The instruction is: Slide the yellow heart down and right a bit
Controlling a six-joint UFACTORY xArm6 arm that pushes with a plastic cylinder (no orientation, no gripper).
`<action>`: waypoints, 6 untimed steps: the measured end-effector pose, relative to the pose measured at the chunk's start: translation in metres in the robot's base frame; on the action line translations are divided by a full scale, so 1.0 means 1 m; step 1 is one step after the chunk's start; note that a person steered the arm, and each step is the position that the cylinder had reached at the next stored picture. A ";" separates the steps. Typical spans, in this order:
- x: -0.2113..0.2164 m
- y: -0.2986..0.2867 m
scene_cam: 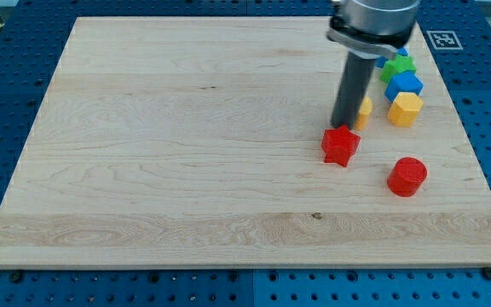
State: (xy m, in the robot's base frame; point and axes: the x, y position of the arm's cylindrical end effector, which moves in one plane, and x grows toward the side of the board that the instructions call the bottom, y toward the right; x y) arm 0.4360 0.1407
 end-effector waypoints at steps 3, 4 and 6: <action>-0.065 -0.047; -0.065 -0.021; -0.028 0.011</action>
